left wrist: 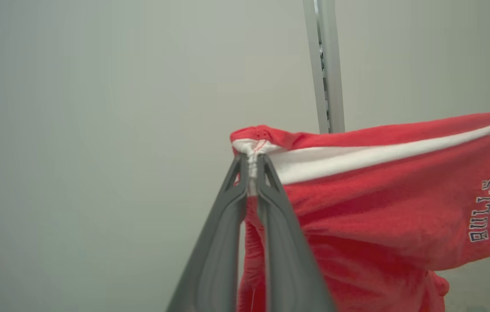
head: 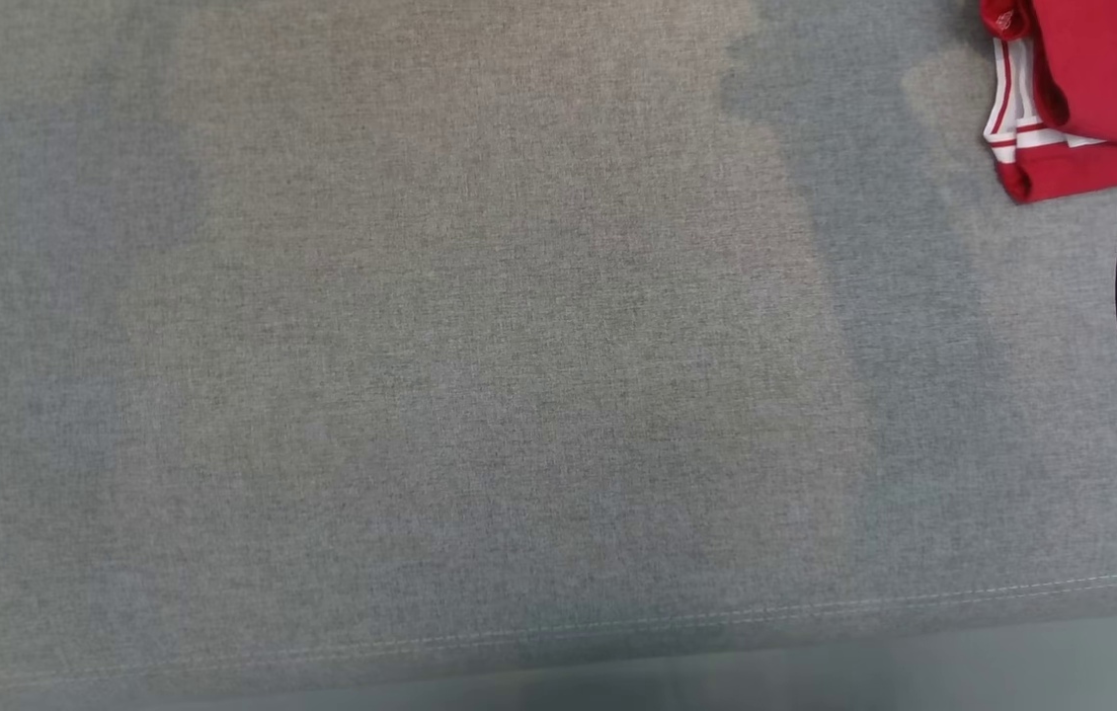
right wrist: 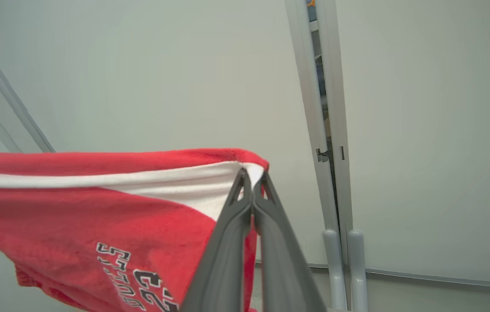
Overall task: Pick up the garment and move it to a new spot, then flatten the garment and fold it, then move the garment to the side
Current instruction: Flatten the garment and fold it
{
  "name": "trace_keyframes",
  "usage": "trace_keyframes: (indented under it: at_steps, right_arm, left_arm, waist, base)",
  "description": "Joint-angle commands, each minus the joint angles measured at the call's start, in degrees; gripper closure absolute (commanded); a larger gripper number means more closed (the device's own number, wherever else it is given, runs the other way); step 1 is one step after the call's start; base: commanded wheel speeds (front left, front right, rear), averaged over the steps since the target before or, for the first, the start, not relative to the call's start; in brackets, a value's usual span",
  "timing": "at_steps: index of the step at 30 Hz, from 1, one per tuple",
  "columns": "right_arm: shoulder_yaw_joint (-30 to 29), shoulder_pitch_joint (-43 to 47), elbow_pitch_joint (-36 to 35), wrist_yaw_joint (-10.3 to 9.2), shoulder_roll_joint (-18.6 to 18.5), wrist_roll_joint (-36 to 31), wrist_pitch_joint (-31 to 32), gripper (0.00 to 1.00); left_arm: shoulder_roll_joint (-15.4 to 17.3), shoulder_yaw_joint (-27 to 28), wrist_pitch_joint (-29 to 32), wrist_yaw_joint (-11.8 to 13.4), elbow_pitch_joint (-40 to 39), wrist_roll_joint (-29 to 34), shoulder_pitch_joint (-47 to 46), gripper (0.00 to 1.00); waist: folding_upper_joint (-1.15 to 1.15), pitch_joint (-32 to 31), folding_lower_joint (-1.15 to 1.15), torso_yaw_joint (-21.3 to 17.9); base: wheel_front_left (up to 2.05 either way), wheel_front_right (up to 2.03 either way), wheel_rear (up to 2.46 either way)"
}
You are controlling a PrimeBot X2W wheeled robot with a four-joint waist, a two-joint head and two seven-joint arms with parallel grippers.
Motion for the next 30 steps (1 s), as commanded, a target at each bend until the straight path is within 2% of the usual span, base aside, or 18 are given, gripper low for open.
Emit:
trace_keyframes:
  at_steps: [1, 4, 7, 12, 18, 22, 25, 30]
  right_arm:
    - [0.19, -1.18, 1.07, -0.13, -0.08, -0.77, -1.57, 1.0]
    - [0.98, -2.55, 1.35, -0.13, 0.63, -2.37, -3.95, 1.0]
    - [2.43, -0.88, -0.26, -0.1, 1.0, -3.31, -4.96, 1.0]
    - [3.48, 2.64, -2.98, -0.1, -0.04, -2.25, -5.66, 1.0]
    - [5.22, 9.88, -9.59, -0.1, -1.97, 0.69, -5.81, 1.0]
    - [6.99, 14.6, -14.67, -0.1, -4.18, 2.34, -5.95, 1.0]
    - [8.48, 19.79, -20.04, -0.09, -6.4, 4.3, -6.04, 1.0]
    - [10.17, 29.35, -28.16, -0.09, -10.36, 6.78, -6.05, 1.0]
  left_arm:
    - [-0.41, 0.91, -1.61, 0.17, 1.22, -0.6, -1.83, 1.0]
    - [-3.33, 1.3, -4.67, 0.16, 2.72, -1.66, -2.78, 1.0]
    - [-4.35, -0.38, -5.97, 0.16, 2.65, -2.54, -0.73, 1.0]
    - [-4.31, -2.05, -7.1, 0.16, 2.4, -6.04, 3.55, 1.0]
    - [-3.6, -3.54, -7.67, 0.15, -0.54, -9.33, 11.64, 1.0]
    - [-2.91, -1.75, -7.62, 0.15, -3.96, -9.41, 16.73, 1.0]
    - [-2.28, 1.85, -7.59, 0.15, -7.6, -9.03, 23.32, 1.0]
    - [-3.12, 7.89, -7.6, 0.14, -12.9, -5.79, 36.15, 1.0]
  waist:
    - [0.0, 0.98, -0.01, 0.34]
    - [0.0, 2.69, -0.01, 0.9]
    - [0.0, 4.19, -0.01, 1.46]
    - [0.0, 5.43, -0.01, 2.04]
    - [0.0, 3.59, -0.01, 2.52]
    - [0.0, 2.04, -0.01, 2.62]
    - [0.0, 0.25, -0.01, 2.46]
    - [0.0, -3.7, -0.01, 2.24]
  base:
    - [0.0, 0.0, 0.0]
    - [0.0, 0.0, 0.0]
    - [0.0, 0.0, 0.0]
    - [0.0, 0.0, 0.0]
    - [0.0, 0.0, 0.0]
    - [0.0, 0.0, 0.0]
    - [0.0, 0.0, 0.0]
    - [0.0, 0.0, 0.0]
